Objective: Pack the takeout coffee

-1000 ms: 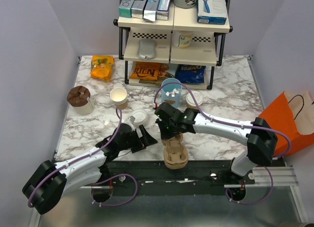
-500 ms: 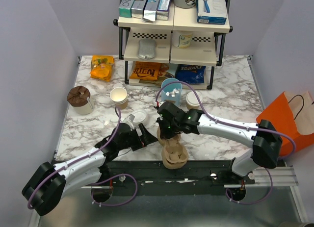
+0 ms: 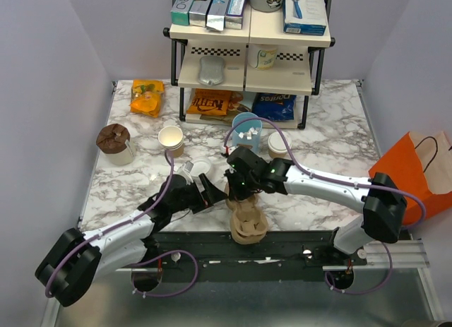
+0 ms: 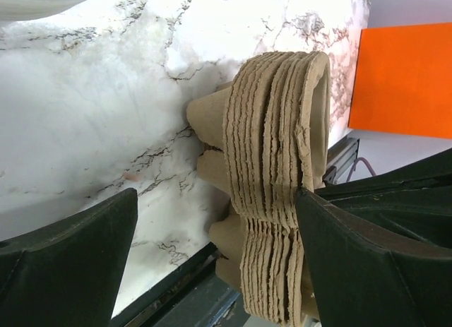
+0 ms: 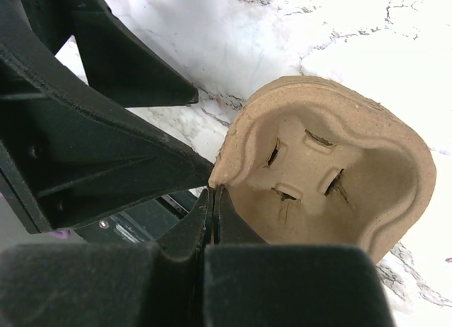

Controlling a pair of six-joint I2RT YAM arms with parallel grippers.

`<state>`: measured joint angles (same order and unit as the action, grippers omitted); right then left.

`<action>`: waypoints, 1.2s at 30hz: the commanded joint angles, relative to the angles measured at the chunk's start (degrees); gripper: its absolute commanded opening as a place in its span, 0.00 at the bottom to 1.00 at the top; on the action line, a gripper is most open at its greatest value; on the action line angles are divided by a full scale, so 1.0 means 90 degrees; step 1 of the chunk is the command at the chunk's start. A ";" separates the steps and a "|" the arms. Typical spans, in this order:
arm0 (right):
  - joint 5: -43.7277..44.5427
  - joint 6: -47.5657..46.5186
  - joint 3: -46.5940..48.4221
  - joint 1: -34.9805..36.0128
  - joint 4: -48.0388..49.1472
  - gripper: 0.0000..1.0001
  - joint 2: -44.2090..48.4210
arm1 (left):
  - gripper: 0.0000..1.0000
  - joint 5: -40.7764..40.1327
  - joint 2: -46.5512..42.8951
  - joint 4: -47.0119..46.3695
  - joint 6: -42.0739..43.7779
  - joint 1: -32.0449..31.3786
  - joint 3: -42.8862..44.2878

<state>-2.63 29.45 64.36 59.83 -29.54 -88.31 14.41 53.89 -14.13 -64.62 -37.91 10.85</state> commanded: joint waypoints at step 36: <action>0.0010 -0.0109 -0.0813 -0.0037 0.1612 0.01 0.1560 | 0.99 0.0264 0.1045 0.0515 0.0246 0.0023 0.0249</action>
<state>-0.97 28.34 55.96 59.46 -19.42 -75.20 18.59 64.51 -15.92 -64.36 -37.52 13.50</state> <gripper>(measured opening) 0.012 0.987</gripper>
